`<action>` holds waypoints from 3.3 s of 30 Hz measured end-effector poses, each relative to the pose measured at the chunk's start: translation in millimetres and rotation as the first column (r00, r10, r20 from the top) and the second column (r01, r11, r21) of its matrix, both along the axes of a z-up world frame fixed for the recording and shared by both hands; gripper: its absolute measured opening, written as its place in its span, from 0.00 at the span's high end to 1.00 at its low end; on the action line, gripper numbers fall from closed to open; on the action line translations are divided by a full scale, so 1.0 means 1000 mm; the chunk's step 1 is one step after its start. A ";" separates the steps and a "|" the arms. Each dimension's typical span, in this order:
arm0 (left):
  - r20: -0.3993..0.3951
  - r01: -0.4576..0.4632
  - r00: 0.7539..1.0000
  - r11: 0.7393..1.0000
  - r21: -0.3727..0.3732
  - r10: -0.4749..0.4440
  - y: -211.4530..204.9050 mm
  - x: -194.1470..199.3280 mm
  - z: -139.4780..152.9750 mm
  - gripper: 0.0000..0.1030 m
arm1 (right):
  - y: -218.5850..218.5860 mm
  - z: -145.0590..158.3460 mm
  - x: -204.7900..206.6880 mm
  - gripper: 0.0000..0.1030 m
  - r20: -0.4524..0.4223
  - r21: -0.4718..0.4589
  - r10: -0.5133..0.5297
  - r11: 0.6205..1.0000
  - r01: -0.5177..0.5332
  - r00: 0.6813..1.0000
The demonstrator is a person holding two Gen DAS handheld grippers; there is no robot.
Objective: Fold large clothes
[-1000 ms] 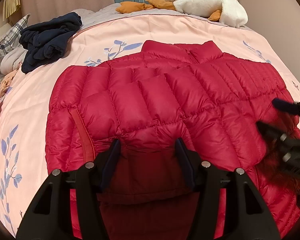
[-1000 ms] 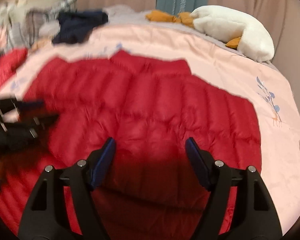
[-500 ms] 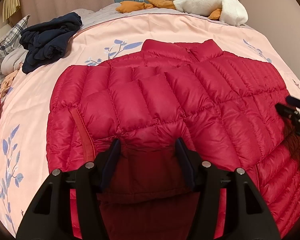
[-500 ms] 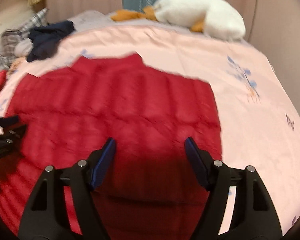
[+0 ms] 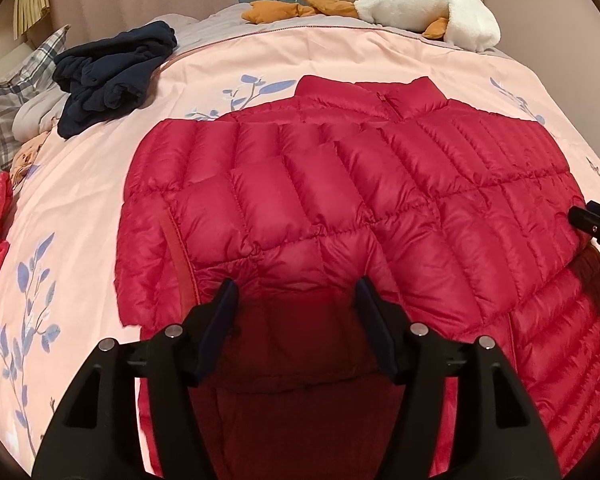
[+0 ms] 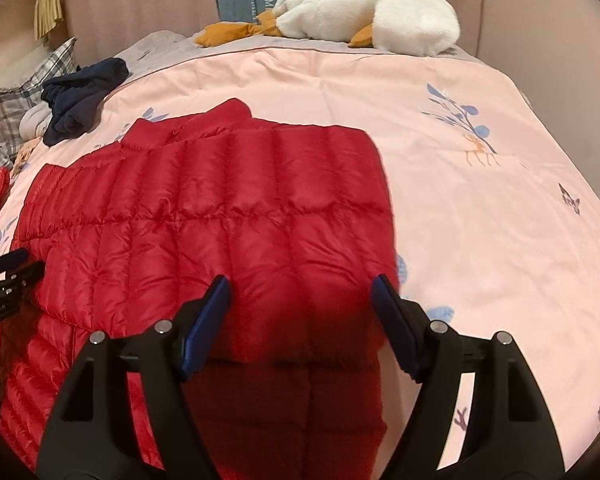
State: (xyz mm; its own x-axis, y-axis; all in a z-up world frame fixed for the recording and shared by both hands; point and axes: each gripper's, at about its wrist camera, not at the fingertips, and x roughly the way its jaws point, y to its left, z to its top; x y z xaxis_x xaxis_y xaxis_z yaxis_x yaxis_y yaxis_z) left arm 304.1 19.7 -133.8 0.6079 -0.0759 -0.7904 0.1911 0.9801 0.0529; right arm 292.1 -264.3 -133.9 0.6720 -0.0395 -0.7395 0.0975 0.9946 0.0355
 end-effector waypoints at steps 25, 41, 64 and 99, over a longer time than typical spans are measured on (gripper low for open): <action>0.029 -0.068 0.997 0.997 -0.033 0.069 0.049 -0.106 0.025 0.16 | 0.016 0.021 -0.109 0.15 0.034 0.101 0.079 0.992 -0.082 0.996; -0.048 -0.133 0.991 0.982 -0.136 0.128 0.078 -0.202 0.014 0.06 | 0.014 0.031 -0.192 0.04 0.034 0.229 0.118 0.966 -0.122 0.992; -0.127 -0.210 0.976 0.907 -0.365 0.175 0.129 -0.266 0.010 0.06 | 0.007 0.011 -0.244 0.04 -0.048 0.279 0.071 0.959 -0.055 0.996; -0.187 -0.142 0.981 0.847 -0.512 0.051 0.113 -0.233 -0.026 0.02 | 0.012 -0.027 -0.234 0.02 -0.138 0.414 0.130 0.908 -0.062 0.982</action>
